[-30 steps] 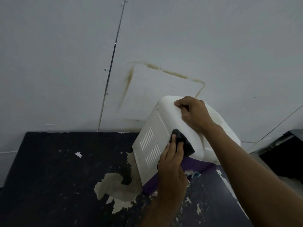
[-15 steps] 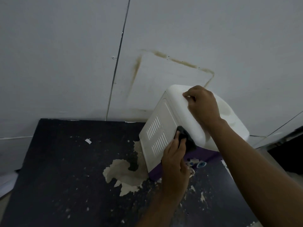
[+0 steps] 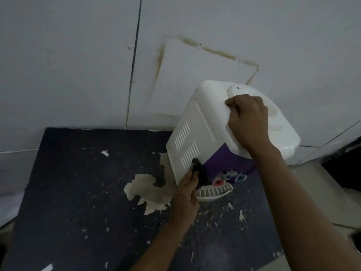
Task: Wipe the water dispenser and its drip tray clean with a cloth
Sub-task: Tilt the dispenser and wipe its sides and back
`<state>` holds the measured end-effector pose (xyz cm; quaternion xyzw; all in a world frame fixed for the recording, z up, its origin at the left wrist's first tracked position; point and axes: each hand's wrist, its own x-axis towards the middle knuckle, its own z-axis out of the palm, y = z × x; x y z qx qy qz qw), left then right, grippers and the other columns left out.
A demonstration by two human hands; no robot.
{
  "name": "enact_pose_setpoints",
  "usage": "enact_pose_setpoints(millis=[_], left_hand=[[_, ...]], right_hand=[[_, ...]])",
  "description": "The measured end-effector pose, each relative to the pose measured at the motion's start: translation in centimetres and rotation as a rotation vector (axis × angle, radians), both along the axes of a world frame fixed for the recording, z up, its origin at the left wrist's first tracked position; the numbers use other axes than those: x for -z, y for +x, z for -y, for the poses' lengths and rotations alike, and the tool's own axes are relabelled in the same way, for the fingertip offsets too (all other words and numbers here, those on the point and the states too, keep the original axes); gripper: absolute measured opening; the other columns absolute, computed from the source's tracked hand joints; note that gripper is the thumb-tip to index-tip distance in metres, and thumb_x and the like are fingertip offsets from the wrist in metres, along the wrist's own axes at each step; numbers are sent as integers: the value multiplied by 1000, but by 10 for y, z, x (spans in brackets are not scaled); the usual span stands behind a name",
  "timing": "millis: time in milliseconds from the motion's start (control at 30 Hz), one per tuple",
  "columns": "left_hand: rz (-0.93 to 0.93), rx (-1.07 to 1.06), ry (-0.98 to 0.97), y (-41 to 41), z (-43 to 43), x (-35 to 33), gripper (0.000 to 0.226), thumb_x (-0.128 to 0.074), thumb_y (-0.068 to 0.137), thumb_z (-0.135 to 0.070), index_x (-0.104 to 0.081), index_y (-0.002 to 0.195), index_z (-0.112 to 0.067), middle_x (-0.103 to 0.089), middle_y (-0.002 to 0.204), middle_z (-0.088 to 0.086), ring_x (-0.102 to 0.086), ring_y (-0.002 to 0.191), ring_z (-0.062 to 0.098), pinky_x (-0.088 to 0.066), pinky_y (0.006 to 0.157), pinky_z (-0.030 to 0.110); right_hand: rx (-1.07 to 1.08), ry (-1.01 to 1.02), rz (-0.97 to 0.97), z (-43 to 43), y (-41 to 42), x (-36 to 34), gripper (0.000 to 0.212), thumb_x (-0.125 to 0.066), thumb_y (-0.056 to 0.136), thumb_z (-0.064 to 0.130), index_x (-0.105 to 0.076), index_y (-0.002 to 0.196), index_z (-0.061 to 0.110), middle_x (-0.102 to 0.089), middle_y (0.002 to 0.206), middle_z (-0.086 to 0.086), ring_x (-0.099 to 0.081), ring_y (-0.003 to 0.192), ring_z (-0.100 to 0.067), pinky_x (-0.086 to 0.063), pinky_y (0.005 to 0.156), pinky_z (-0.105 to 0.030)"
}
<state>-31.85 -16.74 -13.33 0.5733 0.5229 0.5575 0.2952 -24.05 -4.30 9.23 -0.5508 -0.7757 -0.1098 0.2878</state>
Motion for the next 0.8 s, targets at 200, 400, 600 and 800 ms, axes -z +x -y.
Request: enact_pose_setpoints(millis=[200,400,600,800], left_hand=[[-10,33,-58,-7,-4,18,77,-49,87,24,-31,149,-17,-39,155,3,-36,141,9,-25,116,11],[-18,40,-188,-8,-3,34,64,-50,91,18,-39,147,-12,-45,144,-3,-39,125,-7,-25,101,-5],[-25,34,-339,-9,-6,53,49,-50,98,7,-46,146,-3,-57,142,12,-53,132,24,-33,106,12],[34,40,-423,-12,-16,54,49,-46,100,7,-43,147,-2,-49,149,15,-46,139,27,-33,117,29]], right_hand=[[12,17,108,18,-2,8,33,-47,92,17,-68,118,13,-63,125,-6,-52,114,-29,-34,86,-36],[143,106,119,64,6,35,42,-54,93,37,-56,130,18,-53,131,-6,-47,118,-25,-33,97,-43],[98,168,207,72,20,67,76,-68,88,46,-41,149,10,-43,151,-13,-38,141,-32,-25,118,-53],[207,263,177,69,11,83,79,-72,81,44,-43,147,11,-45,150,-14,-37,142,-37,-17,119,-59]])
